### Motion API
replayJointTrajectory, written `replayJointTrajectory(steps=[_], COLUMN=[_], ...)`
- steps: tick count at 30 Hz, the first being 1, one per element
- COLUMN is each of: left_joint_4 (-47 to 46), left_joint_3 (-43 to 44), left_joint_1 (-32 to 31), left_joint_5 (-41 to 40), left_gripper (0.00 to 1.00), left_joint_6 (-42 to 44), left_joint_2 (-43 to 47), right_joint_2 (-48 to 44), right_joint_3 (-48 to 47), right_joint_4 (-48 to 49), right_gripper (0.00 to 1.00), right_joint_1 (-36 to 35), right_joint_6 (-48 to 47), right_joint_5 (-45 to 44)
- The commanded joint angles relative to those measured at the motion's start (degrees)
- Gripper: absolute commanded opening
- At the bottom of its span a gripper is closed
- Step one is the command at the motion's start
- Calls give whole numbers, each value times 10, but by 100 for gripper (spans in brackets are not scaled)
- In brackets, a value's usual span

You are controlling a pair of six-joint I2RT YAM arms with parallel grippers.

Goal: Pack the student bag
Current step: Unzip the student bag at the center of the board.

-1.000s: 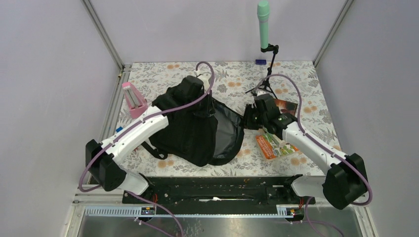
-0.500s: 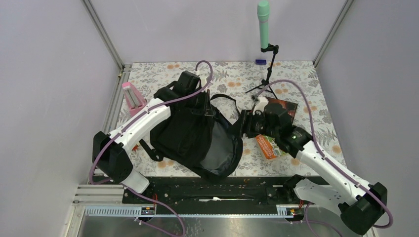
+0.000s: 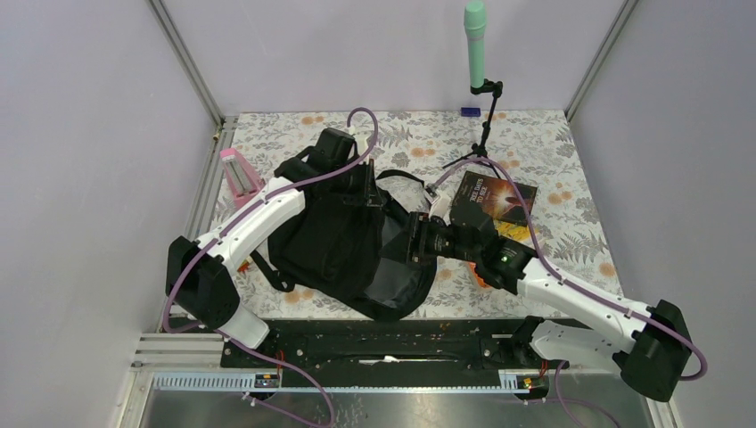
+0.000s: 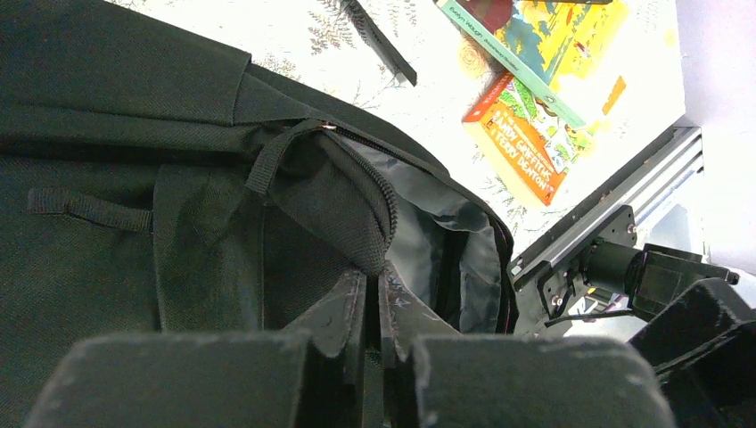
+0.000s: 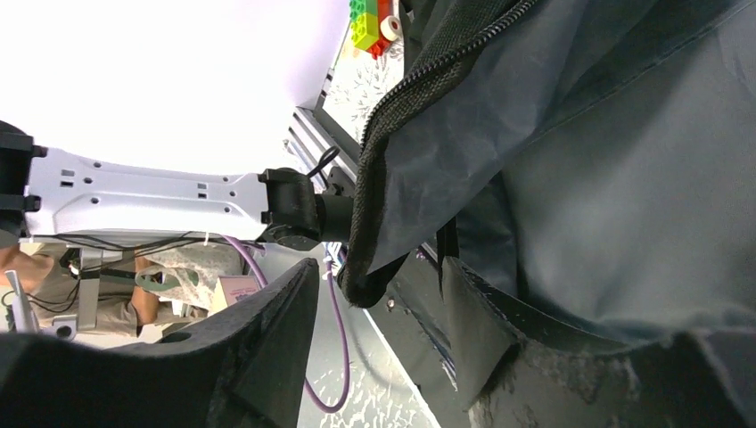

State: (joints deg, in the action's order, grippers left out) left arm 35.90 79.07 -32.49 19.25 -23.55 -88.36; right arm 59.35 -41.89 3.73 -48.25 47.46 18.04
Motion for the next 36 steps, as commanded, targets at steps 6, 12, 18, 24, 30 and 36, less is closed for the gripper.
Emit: replayJointTrajectory(steps=[6,12,18,24,30,36], left_joint_4=[-53,-53,-26,-30,-96,-99], left_joint_3=[1,-2,11,-16,-131,-159], left_joint_1=[8,9,10,11,8,-15], left_joint_5=[23,22,23,-68,15,47], left_gripper=[0,0,74,94,98,99], left_joint_6=[-1,-3,31,91,131,138], left_joint_2=[9,12,33,160,301,316], right_joint_2=[41,63,60,46,80,169], right_joint_3=[-35,-49,-57,-94,-162,-293], right_joint_4=[35,44,28,-26,-78,-113], right_gripper=[50,36,3,0,0,0], right_joint_1=[-26,-29,-24,27,111,123], right_joint_6=[22,27,9,-51,-94,-122], right_joint_5=[-30,-27,-51,-66,-49,-11])
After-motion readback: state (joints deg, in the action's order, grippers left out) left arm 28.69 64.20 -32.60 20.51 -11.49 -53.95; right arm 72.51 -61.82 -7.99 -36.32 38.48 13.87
